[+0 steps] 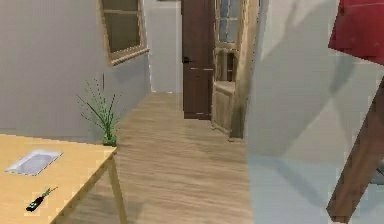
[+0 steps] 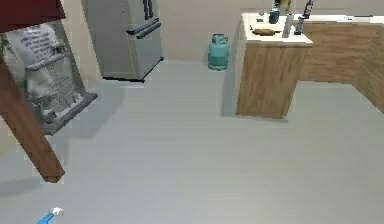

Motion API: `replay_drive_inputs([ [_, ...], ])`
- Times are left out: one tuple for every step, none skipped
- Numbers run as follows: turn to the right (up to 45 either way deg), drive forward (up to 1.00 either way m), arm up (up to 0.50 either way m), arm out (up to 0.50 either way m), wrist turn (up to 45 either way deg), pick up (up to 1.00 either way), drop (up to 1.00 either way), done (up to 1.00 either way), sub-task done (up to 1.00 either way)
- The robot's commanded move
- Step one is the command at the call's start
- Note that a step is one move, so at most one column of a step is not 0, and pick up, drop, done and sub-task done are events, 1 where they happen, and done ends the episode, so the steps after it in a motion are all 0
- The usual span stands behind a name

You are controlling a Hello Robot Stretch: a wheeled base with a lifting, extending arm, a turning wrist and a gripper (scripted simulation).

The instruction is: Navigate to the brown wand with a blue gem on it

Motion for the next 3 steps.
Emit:
replay_drive_inputs([
  [-3.0,0.00,0.00,0.00,0.0,0.00,0.00,0.00,0.00],
  [0.0,1.00,0.00,0.00,0.0,0.00,0.00,0.00,0.00],
  [-3.0,0.00,0.00,0.00,0.0,0.00,0.00,0.00,0.00],
])
